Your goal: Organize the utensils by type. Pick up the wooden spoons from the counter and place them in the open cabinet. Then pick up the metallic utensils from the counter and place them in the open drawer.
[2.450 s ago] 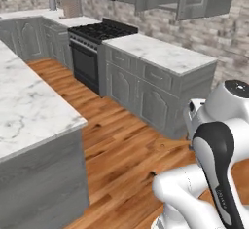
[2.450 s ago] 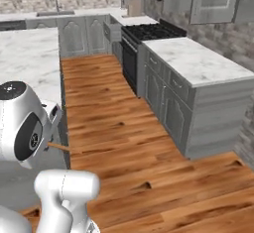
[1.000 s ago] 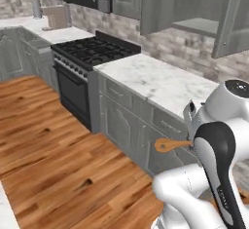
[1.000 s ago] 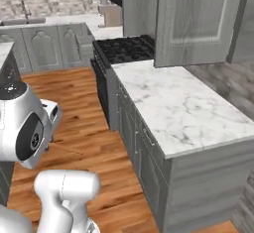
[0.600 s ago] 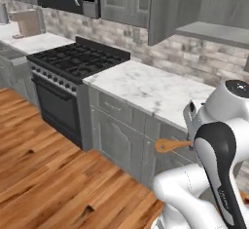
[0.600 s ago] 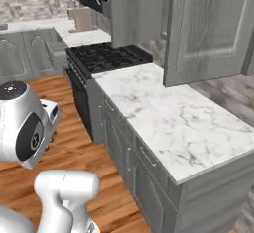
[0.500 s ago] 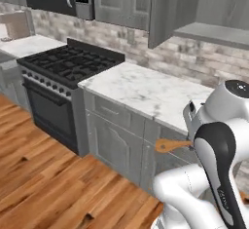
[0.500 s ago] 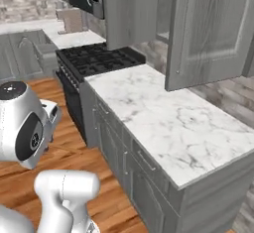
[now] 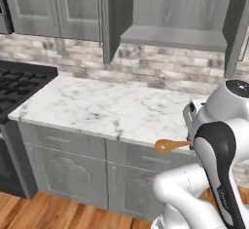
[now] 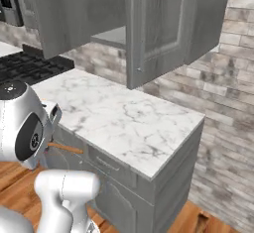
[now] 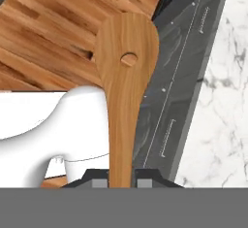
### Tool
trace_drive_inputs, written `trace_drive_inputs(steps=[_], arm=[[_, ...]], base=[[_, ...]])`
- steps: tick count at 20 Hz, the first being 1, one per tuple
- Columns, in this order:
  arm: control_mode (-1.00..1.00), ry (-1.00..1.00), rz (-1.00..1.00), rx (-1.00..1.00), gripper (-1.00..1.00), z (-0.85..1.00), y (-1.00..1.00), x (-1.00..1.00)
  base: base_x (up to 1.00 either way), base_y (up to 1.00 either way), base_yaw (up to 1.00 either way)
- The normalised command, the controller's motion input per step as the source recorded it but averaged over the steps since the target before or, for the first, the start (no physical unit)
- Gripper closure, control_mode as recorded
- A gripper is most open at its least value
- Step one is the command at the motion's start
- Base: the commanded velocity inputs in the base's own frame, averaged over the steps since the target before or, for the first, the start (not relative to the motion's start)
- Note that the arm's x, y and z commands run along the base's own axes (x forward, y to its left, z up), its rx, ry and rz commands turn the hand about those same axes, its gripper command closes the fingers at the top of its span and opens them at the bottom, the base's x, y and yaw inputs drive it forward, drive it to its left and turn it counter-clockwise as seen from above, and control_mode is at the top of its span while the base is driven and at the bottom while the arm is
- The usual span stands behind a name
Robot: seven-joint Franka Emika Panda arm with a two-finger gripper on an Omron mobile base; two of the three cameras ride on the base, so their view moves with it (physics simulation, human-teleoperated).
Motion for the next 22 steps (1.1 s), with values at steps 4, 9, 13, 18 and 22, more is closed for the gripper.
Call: trace_drive_inputs(steps=[4, 9, 13, 18, 22], arm=[[1.00, 0.00, 0.00, 0.00, 1.00, 0.00, 0.00, 0.00], [1.00, 0.00, 0.00, 0.00, 1.00, 0.00, 0.00, 0.00], [1.00, 0.00, 0.00, 0.00, 1.00, 0.00, 0.00, 0.00], [1.00, 0.00, 0.00, 0.00, 1.00, 0.00, 0.00, 0.00], [1.00, 0.00, 0.00, 0.00, 1.00, 0.00, 0.00, 0.00]], base=[[0.58, 0.05, -0.54], [0.41, 0.23, -0.22], [0.35, 0.39, -0.32], [0.40, 0.52, -0.35], [0.42, 0.54, -0.40]])
